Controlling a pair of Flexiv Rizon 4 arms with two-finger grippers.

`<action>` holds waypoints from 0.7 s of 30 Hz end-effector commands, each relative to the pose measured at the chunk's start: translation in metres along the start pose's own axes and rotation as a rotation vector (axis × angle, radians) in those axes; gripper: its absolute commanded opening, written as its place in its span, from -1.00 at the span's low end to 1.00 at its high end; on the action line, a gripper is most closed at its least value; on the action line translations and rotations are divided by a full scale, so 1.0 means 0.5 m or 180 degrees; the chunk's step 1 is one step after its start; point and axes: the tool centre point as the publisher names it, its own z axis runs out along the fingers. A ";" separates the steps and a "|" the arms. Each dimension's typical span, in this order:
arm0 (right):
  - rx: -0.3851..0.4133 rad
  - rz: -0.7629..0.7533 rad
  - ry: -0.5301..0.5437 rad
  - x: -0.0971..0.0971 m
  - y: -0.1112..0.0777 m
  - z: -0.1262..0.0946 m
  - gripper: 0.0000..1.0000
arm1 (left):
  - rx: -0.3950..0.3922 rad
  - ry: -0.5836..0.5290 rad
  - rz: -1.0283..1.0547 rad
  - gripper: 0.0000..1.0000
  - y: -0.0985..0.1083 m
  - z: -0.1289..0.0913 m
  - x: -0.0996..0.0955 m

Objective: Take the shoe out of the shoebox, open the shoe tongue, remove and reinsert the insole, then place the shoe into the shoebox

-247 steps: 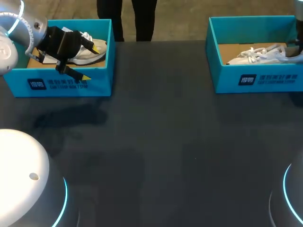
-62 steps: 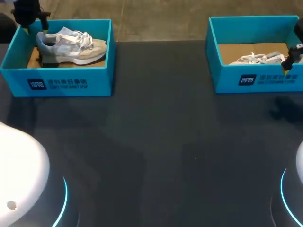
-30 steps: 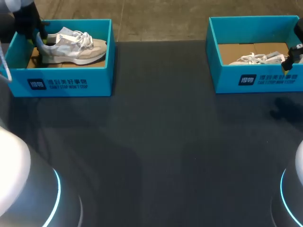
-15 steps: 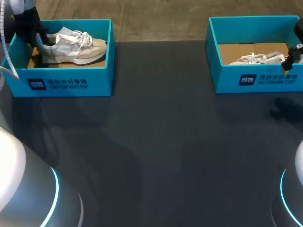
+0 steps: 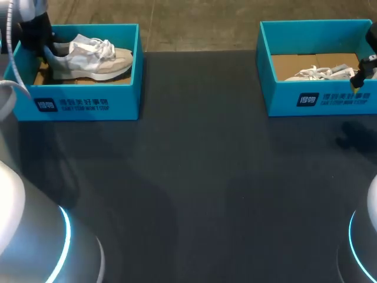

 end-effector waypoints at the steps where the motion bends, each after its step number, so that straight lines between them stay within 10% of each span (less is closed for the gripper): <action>1: 0.0003 -0.0002 0.0005 -0.001 0.001 0.000 1.00 | 0.0147 -0.0018 0.0031 -1.00 0.014 -0.011 0.011; 21: 0.0003 -0.0002 0.0005 -0.001 0.001 0.000 1.00 | 0.0125 0.0035 -0.0250 -1.00 -0.026 -0.234 -0.004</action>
